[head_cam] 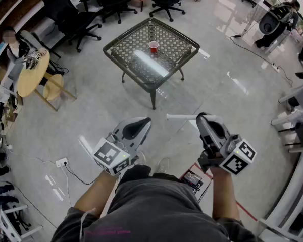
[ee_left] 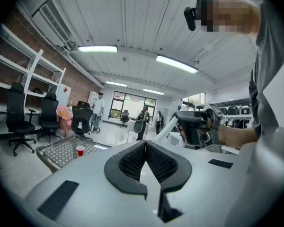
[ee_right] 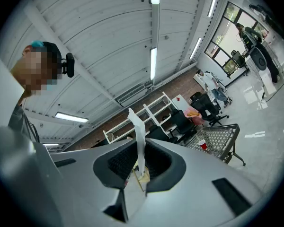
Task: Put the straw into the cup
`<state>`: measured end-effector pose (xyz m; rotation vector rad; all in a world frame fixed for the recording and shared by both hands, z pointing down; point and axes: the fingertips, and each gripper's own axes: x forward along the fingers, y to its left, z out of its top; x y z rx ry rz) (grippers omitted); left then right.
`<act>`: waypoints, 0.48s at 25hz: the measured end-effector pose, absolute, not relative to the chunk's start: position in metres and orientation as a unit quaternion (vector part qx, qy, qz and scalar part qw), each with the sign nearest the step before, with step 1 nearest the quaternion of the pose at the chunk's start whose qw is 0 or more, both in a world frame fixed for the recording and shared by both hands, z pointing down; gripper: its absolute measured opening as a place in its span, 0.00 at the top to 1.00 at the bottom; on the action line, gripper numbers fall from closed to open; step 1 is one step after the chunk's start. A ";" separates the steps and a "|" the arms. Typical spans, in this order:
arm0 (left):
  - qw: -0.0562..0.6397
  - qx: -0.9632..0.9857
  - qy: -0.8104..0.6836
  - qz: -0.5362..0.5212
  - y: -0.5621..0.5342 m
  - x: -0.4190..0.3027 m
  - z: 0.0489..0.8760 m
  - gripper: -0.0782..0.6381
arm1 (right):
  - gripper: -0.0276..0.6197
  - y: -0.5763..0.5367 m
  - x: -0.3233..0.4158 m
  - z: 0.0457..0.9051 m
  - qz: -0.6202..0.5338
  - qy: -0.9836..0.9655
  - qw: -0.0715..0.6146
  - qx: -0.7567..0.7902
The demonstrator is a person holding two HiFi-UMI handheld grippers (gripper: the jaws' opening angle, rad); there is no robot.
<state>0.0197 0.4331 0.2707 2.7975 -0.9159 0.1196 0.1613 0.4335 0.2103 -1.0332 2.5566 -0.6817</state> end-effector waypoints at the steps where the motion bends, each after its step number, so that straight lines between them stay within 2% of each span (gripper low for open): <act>1: 0.099 0.945 -0.309 0.041 0.432 0.017 0.273 0.88 | 0.88 0.432 0.159 0.211 -0.237 0.890 0.150 -0.360; 12: 0.101 0.951 -0.291 0.037 0.396 -0.014 0.271 0.88 | 0.88 0.401 0.125 0.212 -0.237 0.883 0.143 -0.380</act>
